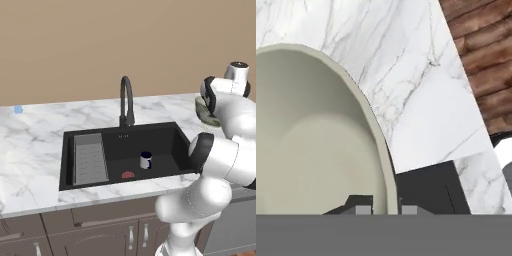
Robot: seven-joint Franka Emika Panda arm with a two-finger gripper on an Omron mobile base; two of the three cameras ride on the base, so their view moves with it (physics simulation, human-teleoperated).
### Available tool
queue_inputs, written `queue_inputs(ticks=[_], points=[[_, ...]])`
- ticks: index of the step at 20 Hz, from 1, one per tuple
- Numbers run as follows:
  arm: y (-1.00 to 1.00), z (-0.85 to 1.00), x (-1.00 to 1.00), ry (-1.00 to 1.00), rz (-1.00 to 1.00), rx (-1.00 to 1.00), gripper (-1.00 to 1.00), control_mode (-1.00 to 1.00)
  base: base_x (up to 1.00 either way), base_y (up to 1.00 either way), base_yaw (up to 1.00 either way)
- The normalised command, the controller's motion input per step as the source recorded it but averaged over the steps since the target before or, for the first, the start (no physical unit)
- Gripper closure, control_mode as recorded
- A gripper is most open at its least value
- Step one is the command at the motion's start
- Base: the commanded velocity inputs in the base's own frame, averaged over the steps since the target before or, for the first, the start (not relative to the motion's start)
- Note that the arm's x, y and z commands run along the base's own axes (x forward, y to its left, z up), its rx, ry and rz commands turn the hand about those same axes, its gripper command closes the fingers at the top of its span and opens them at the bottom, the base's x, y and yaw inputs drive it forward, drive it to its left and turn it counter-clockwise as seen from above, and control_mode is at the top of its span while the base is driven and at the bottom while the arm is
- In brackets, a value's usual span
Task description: Pick the mug and place it in the sink. Pick the bowl and place it in the open cabinet and then close the cabinet.
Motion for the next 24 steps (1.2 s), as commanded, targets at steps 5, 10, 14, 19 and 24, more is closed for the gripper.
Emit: queue_inputs(ticks=[5,10,14,19,24], points=[[0.10,0.49,-0.12,0.00,0.50,0.00,1.00,-1.00,0.00,0.00,0.00],[0.57,0.22,-0.03,0.05,0.29,-0.01,1.00,-1.00,0.00,0.00,0.00],[0.70,0.12,-0.04,0.00,0.04,-0.03,1.00,-1.00,0.00,0.00,0.00],[0.57,0.06,-0.16,-0.01,-0.02,-0.01,1.00,-1.00,0.00,0.00,0.00],[0.11,0.00,-0.33,-0.01,-0.08,0.00,1.00,-1.00,0.00,0.00,0.00]])
